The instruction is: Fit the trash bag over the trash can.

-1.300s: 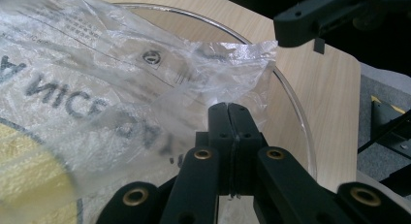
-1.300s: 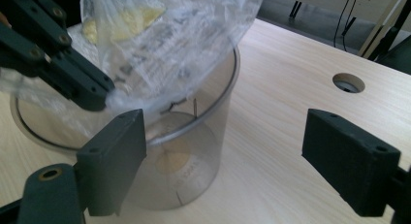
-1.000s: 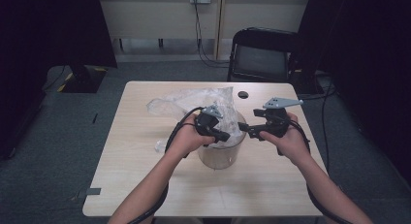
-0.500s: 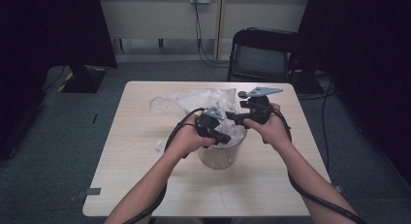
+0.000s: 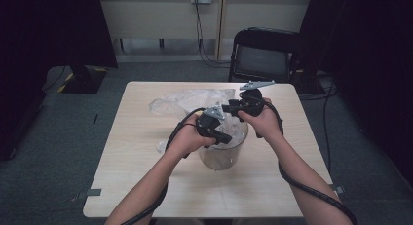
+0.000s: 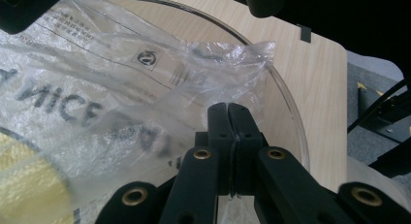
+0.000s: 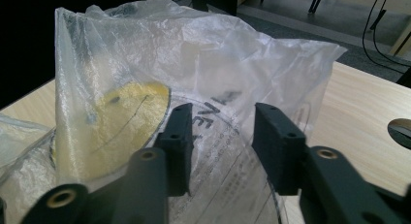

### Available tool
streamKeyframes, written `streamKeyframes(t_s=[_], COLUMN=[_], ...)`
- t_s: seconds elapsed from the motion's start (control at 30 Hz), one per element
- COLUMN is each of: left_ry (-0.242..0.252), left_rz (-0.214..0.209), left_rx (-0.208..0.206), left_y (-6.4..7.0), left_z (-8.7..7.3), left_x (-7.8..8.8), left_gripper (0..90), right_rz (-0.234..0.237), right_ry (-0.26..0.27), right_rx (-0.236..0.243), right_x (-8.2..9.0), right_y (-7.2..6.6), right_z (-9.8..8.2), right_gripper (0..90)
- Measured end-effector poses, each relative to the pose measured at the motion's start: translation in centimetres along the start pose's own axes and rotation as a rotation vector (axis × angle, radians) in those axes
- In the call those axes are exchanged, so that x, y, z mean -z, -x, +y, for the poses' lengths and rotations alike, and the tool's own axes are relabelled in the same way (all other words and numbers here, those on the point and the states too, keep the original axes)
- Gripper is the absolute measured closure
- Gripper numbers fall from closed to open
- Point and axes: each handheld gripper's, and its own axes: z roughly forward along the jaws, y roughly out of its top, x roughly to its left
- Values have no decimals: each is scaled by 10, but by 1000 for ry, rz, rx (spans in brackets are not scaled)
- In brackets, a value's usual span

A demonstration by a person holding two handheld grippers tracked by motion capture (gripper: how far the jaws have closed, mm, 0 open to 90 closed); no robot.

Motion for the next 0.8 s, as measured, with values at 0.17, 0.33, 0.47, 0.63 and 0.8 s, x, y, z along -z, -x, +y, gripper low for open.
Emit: streamKeyframes(t_s=[0.17, 0.33, 0.47, 0.63, 0.8], left_ry=[7, 9, 2, -8, -22], left_rz=[16, 19, 16, 10, -8], left_rx=[4, 8, 7, -3, -11], left_y=[-1, -1, 1, 1, 1], left_z=[-1, -1, -1, 0, 2], left_x=[2, 3, 2, 2, 0], left_gripper=[891, 897, 899, 899, 899], right_rz=[10, 33, 24, -65, -131], right_ry=[6, -42, -15, 55, 65], right_rx=[25, 55, 46, 25, 3], right_x=[7, 13, 18, 23, 18], right_y=[-1, -5, -7, -1, 11], right_z=[0, -2, -5, -1, 2], right_gripper=[832, 900, 836, 540, 382])
